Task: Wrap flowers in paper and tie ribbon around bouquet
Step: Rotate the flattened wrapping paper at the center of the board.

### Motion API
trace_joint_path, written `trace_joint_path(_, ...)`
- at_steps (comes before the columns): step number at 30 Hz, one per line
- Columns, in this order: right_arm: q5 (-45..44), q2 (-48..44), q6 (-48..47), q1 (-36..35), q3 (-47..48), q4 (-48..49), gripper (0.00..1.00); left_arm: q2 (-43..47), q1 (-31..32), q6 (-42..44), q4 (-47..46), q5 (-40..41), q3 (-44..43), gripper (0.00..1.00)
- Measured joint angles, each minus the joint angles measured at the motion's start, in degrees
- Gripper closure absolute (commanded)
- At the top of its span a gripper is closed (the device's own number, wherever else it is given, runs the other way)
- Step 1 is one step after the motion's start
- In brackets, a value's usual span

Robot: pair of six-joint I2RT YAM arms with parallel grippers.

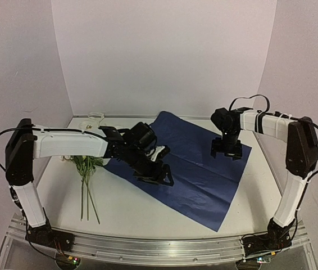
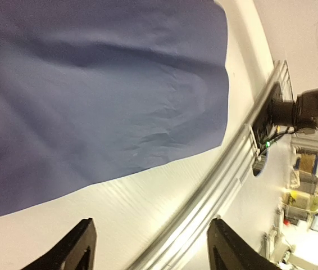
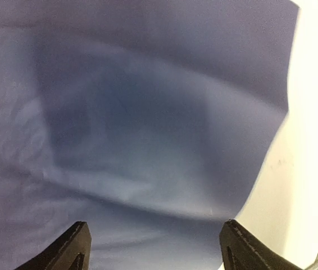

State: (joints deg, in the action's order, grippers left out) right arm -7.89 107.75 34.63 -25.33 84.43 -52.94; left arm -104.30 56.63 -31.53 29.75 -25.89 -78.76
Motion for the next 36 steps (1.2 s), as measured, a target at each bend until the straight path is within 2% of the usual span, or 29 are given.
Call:
trace_joint_path(5, 1.3, -9.0, 3.6, -0.5, -11.6, 1.0, 0.22, 6.3, -10.4, 1.6, 1.0, 7.7, 2.3, 0.28)
trace_joint_path(7, 1.7, -11.0, 5.5, -0.6, -16.7, 2.6, 0.22, 4.6, -14.5, 4.2, 1.4, 9.6, 0.9, 0.30)
trace_joint_path(10, 1.6, -11.9, 8.3, -0.7, -22.5, 3.6, 0.23, -3.3, -16.9, 8.5, 1.4, 11.3, -5.4, 0.31)
trace_joint_path(16, 1.5, -12.0, 13.2, -0.7, -27.7, 7.6, 0.23, -18.7, -15.4, 14.0, 1.3, 13.0, -17.0, 0.37)
trace_joint_path(21, 1.5, -12.0, 14.9, -0.7, -28.3, 9.8, 0.26, -24.9, -15.0, 15.6, 2.0, 14.6, -19.7, 0.47)
trace_joint_path(29, 1.5, -7.2, 14.2, 1.3, -24.3, 10.5, 0.29, -23.7, -14.8, 14.4, -1.1, 15.4, -15.6, 0.63)
trace_joint_path(36, 3.4, 1.0, 11.6, 6.4, -16.1, 10.7, 0.30, -19.9, -11.0, 8.2, -1.8, 14.7, -9.6, 0.69)
